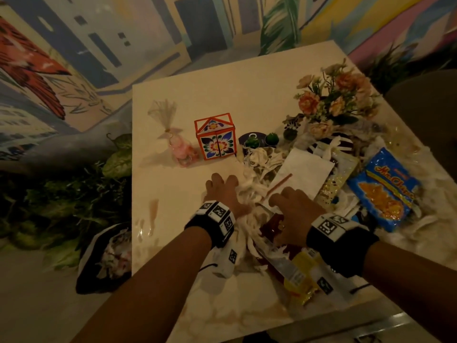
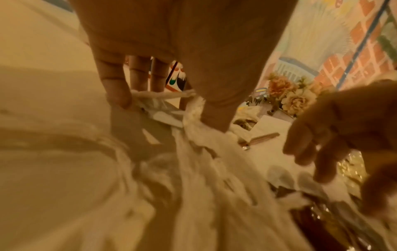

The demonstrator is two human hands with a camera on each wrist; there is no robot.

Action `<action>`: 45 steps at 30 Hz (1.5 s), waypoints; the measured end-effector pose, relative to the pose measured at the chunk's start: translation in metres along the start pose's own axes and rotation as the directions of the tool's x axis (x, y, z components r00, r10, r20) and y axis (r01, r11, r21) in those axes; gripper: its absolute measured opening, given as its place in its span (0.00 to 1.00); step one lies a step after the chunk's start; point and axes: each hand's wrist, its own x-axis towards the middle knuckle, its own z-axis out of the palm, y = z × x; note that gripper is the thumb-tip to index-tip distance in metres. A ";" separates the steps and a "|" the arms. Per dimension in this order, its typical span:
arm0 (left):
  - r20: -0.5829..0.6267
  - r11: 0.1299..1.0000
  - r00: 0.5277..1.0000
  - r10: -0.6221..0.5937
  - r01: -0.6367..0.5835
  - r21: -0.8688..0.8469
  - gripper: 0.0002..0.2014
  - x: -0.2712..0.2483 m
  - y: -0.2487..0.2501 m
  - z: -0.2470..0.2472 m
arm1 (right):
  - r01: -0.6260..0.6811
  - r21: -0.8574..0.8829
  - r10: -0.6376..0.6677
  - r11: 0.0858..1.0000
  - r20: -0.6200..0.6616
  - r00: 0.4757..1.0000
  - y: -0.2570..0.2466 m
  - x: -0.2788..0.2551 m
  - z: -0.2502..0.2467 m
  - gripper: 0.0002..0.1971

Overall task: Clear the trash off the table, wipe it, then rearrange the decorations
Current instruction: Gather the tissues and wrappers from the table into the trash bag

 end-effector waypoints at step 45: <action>-0.256 0.480 0.965 -0.049 -0.202 -0.854 0.19 -0.046 -0.022 -0.095 | 0.027 0.278 0.082 0.960 -0.371 0.925 -0.003 0.002 -0.075 0.18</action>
